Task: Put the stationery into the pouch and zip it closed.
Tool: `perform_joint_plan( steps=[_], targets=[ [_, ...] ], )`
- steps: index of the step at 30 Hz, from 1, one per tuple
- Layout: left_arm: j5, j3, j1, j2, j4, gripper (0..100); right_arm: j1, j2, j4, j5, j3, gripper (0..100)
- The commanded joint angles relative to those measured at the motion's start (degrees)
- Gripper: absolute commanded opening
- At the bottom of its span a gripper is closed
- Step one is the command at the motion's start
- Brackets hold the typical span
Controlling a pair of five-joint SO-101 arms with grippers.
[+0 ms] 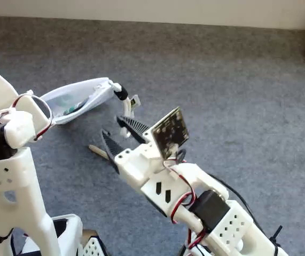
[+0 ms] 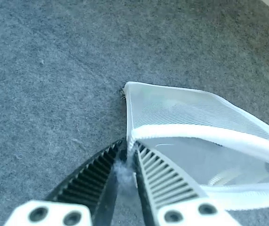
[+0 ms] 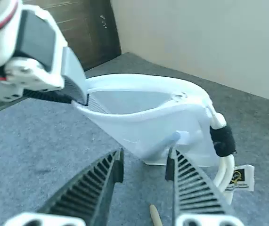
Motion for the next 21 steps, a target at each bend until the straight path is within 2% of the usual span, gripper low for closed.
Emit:
perform_joint_plan(
  steps=[1, 8, 16, 21],
  targets=[
    [0.5, 0.7, -1.3, -0.1, -0.2, 1, -3.1, -1.5, 0.1, 1.7, -0.7, 14.2],
    [2.9, 0.6, -4.3, -0.1, -0.2, 1, -3.3, 0.0, 0.1, 1.7, 0.2, 14.1],
    [3.0, 0.6, -4.3, -0.1, -0.2, 1, -3.2, 18.3, 0.1, 1.7, -0.3, 14.1],
    [3.1, 0.6, -4.3, -0.1, -0.1, 1, -3.1, 24.7, 0.0, 2.4, -0.3, 14.1]
  ],
)
